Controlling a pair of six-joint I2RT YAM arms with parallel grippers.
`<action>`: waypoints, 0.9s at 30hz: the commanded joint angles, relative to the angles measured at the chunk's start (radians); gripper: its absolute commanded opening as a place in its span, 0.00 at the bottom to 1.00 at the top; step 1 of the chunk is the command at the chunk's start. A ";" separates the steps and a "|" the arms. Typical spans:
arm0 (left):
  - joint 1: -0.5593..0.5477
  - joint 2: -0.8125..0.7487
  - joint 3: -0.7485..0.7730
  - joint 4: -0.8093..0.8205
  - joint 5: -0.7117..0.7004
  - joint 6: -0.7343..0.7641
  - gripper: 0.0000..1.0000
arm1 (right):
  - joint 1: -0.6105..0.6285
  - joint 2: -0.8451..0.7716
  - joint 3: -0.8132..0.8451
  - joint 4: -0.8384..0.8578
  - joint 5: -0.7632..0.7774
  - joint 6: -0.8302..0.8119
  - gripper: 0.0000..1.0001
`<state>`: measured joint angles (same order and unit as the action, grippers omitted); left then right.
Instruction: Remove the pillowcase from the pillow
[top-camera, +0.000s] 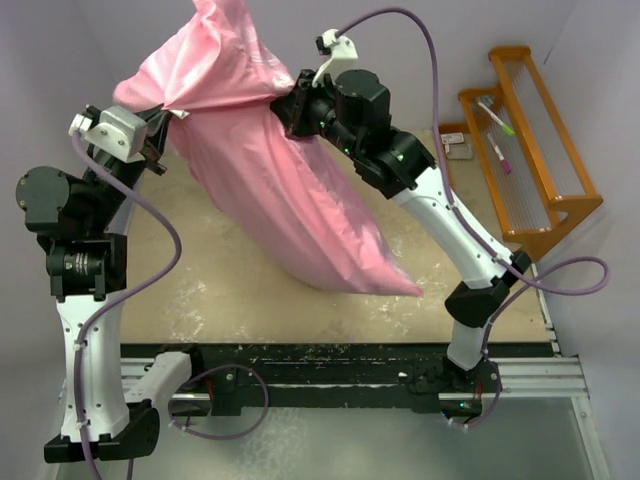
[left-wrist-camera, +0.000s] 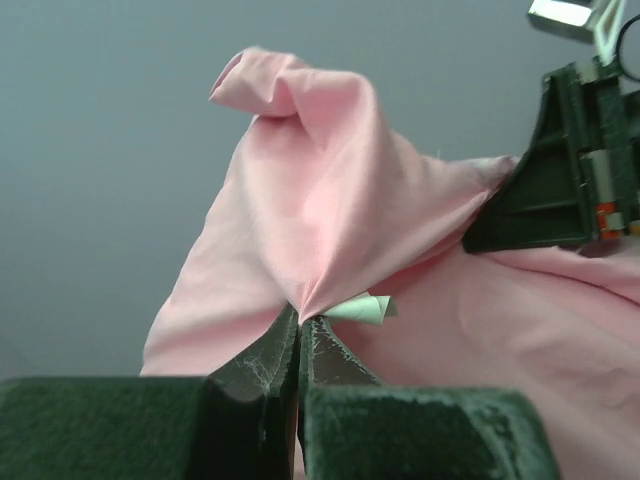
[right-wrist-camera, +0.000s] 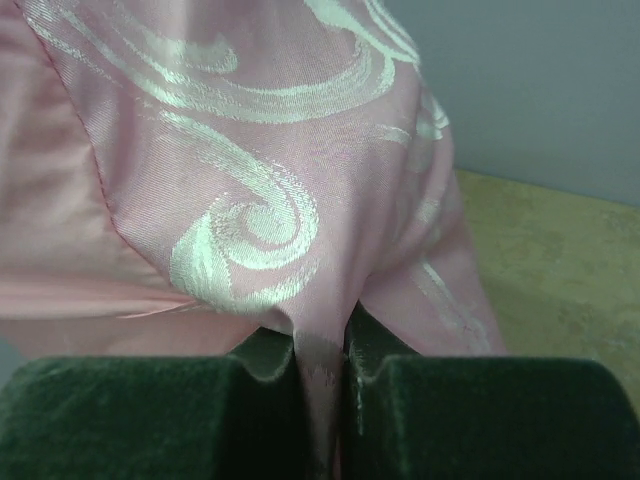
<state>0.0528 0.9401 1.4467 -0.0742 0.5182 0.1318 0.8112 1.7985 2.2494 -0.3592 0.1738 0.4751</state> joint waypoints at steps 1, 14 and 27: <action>0.018 -0.026 0.125 0.084 -0.023 -0.022 0.00 | -0.058 0.040 0.121 0.034 0.021 -0.026 0.19; 0.018 -0.014 0.117 -0.048 0.056 0.002 0.00 | 0.065 -0.232 -0.242 0.310 0.063 -0.242 0.61; 0.018 0.018 0.087 -0.138 0.146 -0.038 0.00 | 0.163 -0.093 -0.350 0.334 -0.337 -0.550 0.72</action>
<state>0.0704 0.9886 1.5227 -0.3244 0.5911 0.1143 0.9852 1.6623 1.9305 -0.0654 -0.0391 0.0826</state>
